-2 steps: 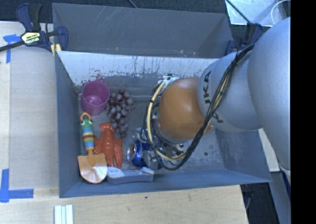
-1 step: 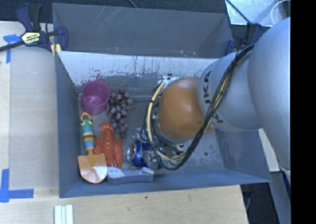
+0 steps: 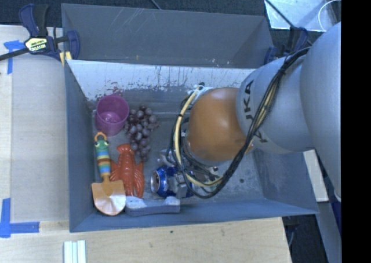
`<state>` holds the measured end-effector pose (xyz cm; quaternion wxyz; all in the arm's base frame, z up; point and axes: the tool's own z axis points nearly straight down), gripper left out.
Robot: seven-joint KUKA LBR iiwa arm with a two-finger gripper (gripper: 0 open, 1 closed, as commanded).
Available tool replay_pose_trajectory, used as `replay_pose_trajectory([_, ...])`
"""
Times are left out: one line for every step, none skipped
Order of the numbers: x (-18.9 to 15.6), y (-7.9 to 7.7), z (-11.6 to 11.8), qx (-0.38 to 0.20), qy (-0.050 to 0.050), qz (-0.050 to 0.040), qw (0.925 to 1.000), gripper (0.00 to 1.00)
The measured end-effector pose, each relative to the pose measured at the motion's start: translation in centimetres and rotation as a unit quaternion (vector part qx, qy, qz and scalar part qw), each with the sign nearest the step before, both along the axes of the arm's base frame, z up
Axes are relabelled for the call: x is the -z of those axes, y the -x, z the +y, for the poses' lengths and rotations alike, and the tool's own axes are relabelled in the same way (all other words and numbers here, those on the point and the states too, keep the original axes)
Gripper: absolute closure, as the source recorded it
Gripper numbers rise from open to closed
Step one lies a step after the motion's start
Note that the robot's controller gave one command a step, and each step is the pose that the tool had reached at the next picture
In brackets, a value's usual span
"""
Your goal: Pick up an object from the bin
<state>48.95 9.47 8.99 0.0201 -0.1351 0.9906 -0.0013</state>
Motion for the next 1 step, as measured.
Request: replay_pose_trajectory([-2.10,-0.02,-0.02,0.001,0.000,-0.0010,1.0000,1.00])
